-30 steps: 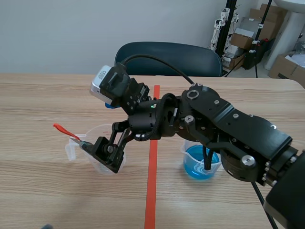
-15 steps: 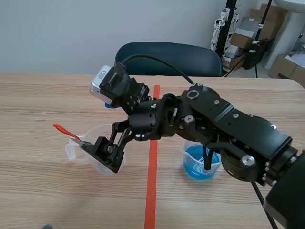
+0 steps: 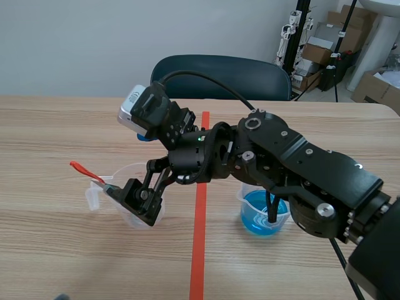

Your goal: Do the redox reaction experiment. put the plate into the left beaker

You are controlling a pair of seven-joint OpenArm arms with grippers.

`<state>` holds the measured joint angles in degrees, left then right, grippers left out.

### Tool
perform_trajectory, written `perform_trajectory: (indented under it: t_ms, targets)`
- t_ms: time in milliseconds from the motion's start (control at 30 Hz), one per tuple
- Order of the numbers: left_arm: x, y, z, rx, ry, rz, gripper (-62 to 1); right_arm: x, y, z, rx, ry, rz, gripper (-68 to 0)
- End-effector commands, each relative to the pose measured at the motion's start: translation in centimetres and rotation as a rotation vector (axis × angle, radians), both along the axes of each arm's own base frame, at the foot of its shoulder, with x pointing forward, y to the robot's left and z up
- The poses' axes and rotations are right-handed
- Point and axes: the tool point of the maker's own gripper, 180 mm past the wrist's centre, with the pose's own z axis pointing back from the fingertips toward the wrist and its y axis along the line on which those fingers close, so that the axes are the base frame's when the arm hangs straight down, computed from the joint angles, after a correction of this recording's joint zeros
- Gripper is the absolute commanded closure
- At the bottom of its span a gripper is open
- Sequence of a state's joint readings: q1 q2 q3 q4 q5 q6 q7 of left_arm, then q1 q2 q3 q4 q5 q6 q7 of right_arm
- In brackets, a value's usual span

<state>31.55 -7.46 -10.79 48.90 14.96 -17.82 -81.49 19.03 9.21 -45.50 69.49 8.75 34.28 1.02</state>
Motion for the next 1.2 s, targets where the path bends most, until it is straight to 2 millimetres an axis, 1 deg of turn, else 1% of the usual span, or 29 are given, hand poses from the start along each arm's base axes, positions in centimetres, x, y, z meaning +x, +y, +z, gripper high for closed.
perform_trajectory:
  t_ms: [0,533,1167]
  targets:
    - [0.11,0.17,0.56,-0.007,-0.026,0.007,-62.3,0.51,0.11,1.39,0.031,-0.029,0.0,-67.9]
    - [0.11,0.17,0.56,-0.007,-0.026,0.007,-62.3,0.52,0.12,1.38,0.03,-0.029,0.0,-67.9]
    - [0.11,0.17,0.56,-0.007,-0.026,0.007,-62.3,0.06,0.07,0.73,0.021,-0.01,-0.002,-67.9]
